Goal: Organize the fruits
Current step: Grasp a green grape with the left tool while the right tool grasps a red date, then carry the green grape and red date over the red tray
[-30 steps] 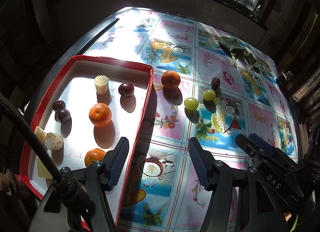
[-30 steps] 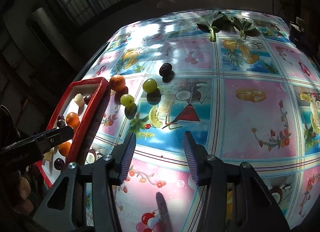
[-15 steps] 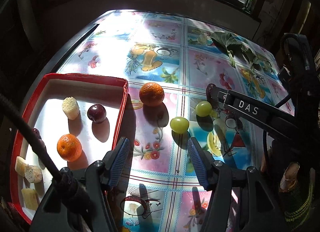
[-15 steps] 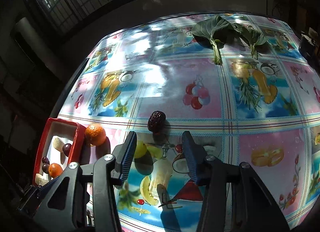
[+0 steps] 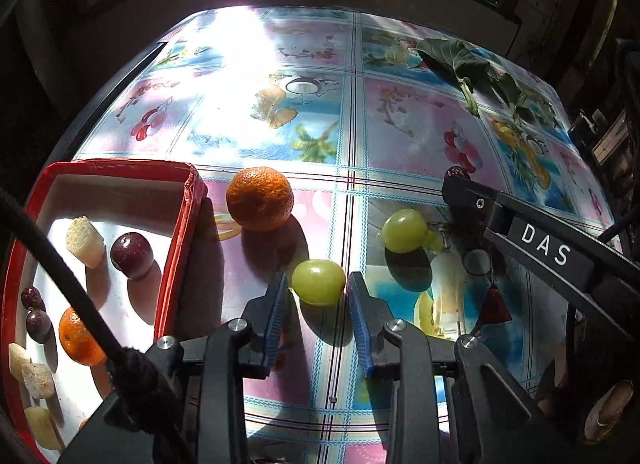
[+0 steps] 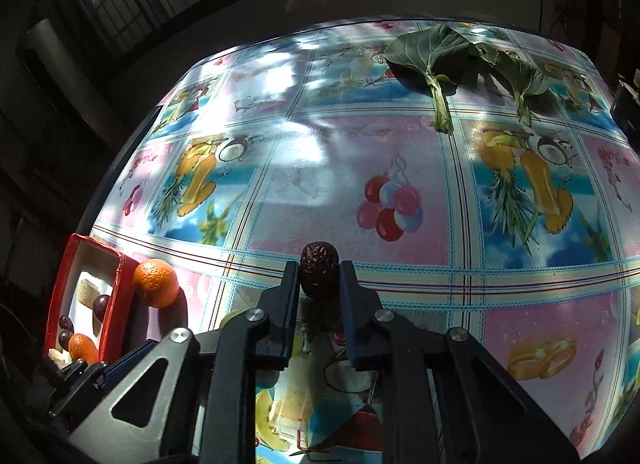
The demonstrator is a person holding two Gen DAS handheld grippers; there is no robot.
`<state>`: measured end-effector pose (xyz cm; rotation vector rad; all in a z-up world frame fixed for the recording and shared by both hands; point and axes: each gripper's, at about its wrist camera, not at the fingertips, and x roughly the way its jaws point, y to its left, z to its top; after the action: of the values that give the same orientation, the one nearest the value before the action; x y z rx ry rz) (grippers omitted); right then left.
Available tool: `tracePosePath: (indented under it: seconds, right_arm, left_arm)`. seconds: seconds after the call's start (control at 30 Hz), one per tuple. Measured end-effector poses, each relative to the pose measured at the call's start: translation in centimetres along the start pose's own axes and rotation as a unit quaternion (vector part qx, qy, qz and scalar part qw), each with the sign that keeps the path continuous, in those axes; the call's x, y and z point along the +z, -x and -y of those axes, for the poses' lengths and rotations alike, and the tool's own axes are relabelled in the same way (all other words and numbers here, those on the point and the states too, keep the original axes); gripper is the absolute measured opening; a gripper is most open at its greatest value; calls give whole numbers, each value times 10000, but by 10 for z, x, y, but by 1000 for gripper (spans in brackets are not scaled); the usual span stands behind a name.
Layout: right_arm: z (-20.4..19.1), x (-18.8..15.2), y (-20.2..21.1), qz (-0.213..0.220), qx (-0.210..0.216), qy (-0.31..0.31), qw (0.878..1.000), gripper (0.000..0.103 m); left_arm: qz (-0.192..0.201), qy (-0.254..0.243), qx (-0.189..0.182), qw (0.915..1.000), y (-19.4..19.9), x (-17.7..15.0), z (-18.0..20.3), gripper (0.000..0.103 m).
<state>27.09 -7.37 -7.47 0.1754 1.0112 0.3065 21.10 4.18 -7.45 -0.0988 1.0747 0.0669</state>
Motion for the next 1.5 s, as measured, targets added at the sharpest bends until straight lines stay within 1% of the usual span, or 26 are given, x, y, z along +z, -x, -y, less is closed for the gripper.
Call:
tracePosePath:
  seconds: [0.13, 0.27, 0.43, 0.63, 0.83, 1.03, 1.13, 1.23, 1.37, 1.5]
  right_arm:
    - [11, -9, 22, 115, 149, -137, 9997, 22]
    - [15, -22, 48, 242, 293, -171, 9991, 22]
    - [14, -46, 78, 358, 488, -194, 9980, 22]
    - [8, -80, 102, 380, 657, -119, 9970, 22]
    - [-1, -110, 114, 285, 748, -23, 9968, 22]
    - [-17, -137, 118, 142, 754, 207, 9968, 22]
    - [-24, -144, 121, 129, 770, 273, 9966, 22]
    - [-32, -149, 124, 132, 779, 344, 9963, 22]
    - [-43, -153, 127, 128, 783, 451, 9958, 22]
    - [-53, -158, 129, 115, 815, 544, 9951, 22]
  left_arm:
    - [-21, 85, -173, 9998, 2, 0, -5, 25]
    - [1, 245, -391, 9989, 14, -10, -15, 25]
    - [151, 389, -638, 9971, 42, -30, -28, 24]
    - [399, 380, -786, 9954, 77, -54, -39, 24]
    - [594, 366, -472, 9964, 102, -76, -48, 24]
    - [636, 440, -287, 9966, 115, -100, -63, 24]
    - [661, 482, -244, 9963, 121, -108, -70, 24]
    - [745, 479, -86, 9960, 129, -116, -75, 24]
    - [815, 528, -14, 9953, 136, -122, -82, 25]
    - [913, 570, 161, 9941, 143, -127, -88, 25]
